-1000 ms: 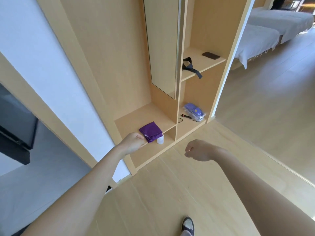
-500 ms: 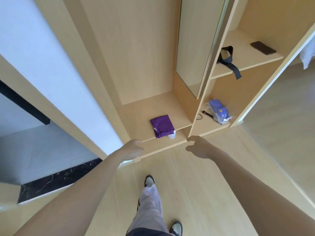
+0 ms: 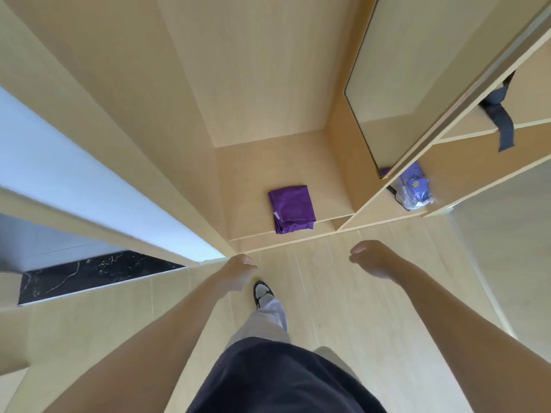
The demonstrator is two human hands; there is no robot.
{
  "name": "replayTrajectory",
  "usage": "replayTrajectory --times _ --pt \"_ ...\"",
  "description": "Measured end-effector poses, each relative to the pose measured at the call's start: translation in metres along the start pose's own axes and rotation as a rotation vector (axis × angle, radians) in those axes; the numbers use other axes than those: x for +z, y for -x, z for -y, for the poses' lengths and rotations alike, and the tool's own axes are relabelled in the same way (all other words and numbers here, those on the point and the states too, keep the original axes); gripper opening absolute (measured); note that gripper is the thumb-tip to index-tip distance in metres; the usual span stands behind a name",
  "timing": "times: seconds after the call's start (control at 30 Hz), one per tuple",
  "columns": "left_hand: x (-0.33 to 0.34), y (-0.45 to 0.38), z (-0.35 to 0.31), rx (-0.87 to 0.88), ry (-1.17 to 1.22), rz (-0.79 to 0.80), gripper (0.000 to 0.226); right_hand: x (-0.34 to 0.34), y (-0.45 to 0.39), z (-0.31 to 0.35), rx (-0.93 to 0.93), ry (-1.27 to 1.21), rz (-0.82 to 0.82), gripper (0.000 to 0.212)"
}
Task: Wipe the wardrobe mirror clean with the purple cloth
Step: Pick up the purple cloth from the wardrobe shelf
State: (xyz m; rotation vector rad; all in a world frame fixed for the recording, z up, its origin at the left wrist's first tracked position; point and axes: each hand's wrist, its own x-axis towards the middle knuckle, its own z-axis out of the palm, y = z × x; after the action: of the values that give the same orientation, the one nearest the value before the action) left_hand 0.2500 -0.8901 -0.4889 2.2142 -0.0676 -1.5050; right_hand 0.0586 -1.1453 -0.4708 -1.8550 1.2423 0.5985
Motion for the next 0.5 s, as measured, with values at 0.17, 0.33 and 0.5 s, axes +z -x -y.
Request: replayTrajectory --times 0.17,0.33,0.5 --pt "-0.003 -0.049 -0.066 0.099 -0.076 -0.006 0.018 -0.017 -0.031 0.036 -0.066 -0.101 -0.017 0.023" --pt "0.008 -0.07 -0.116 0.129 -0.074 0.016 0.017 -0.026 -0.064 0.036 -0.108 -0.02 0.073 0.022" --pt "0.025 -0.093 -0.132 0.051 0.029 0.002 0.016 -0.034 -0.118 0.023 -0.115 0.142 0.195 0.038"
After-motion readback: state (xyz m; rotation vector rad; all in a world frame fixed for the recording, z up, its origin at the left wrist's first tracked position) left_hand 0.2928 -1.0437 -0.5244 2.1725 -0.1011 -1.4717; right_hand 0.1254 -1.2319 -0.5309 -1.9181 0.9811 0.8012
